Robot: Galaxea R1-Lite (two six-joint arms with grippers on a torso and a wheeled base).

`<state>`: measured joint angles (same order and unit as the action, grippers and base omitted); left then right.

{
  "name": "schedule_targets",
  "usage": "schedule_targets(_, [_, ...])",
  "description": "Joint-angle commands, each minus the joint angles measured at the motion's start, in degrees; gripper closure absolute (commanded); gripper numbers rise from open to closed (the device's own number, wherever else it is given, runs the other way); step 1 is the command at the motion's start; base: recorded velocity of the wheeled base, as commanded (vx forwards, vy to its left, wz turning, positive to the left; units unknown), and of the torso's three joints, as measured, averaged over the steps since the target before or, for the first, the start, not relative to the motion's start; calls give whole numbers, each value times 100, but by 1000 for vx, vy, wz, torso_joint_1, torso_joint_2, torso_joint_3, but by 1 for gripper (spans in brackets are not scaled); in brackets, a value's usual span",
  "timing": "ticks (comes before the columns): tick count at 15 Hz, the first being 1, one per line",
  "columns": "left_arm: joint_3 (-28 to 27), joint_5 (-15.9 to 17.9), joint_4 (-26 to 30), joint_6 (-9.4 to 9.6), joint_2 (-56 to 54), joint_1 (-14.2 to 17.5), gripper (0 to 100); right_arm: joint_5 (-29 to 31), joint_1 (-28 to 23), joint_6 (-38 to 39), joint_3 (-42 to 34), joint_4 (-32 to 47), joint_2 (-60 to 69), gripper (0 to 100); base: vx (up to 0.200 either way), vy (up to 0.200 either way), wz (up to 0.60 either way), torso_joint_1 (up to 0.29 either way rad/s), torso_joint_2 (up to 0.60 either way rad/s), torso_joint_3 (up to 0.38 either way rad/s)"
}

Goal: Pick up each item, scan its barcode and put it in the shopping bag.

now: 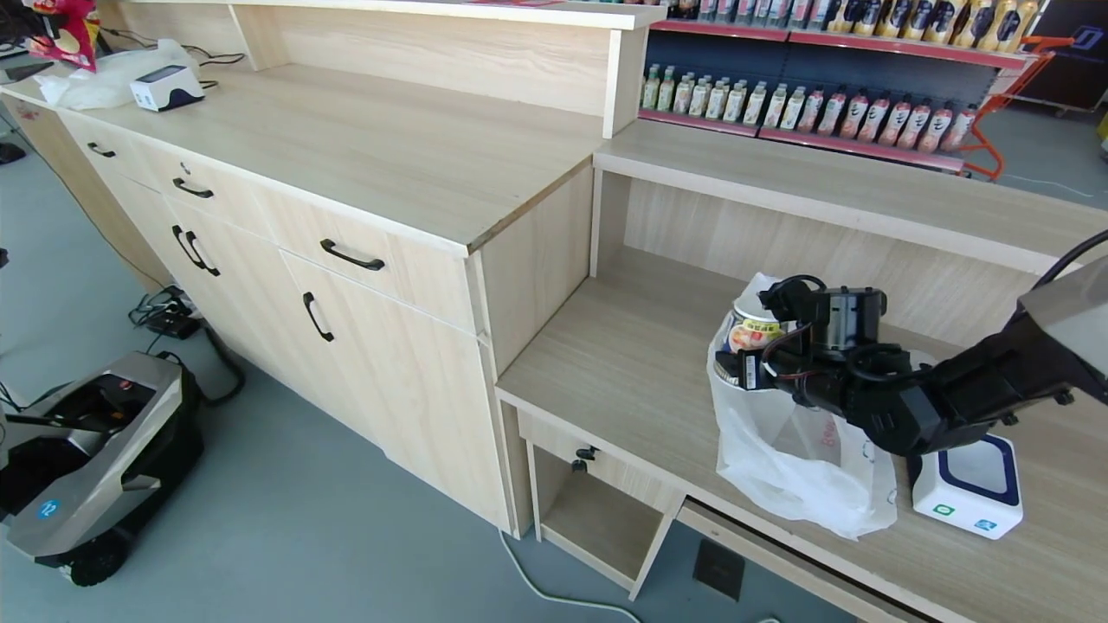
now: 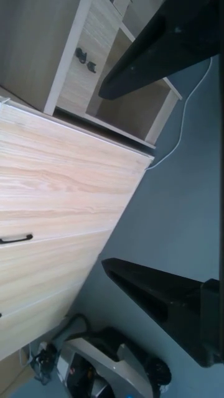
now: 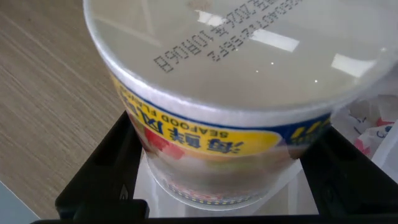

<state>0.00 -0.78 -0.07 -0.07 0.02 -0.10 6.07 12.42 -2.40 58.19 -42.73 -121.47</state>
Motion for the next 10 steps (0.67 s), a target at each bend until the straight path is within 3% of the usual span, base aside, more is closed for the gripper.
schedule_targets(1, [0, -1, -1, -1, 6, 1, 0, 8, -91, -94, -106, -7, -88, 100, 0, 0, 0, 0, 0, 0])
schedule_targets(10, [0, -1, -1, -1, -2, 1, 0, 96, -451, -665, -387, -218, 53, 100, 0, 0, 0, 0, 0, 0])
